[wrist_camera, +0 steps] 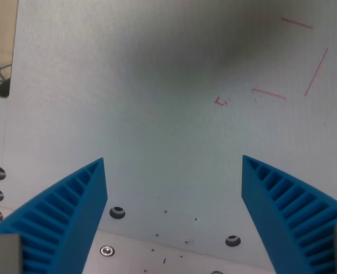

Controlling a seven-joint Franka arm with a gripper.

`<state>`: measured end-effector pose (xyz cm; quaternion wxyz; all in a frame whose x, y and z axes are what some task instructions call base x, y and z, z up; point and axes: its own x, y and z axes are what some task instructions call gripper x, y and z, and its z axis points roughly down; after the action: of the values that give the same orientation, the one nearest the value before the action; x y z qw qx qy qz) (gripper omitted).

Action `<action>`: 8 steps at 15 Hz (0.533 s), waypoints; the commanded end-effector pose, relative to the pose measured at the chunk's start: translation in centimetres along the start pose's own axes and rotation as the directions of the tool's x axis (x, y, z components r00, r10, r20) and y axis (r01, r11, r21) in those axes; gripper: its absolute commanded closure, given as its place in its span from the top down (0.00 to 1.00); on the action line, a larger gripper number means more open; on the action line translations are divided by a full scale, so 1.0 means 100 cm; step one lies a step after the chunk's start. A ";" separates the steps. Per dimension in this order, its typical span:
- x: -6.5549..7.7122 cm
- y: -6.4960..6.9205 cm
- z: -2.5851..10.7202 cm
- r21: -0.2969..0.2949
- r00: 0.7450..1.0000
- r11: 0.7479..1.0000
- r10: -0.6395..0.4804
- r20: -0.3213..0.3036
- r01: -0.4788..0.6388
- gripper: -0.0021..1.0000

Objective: Rotate around base positive y

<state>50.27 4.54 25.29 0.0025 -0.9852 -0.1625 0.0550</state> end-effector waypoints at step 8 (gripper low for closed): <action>0.009 0.002 -0.006 0.104 0.960 0.995 -0.020 0.278 -0.009 1.00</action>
<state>50.33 4.55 25.24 0.0060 -0.9818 -0.1619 0.0987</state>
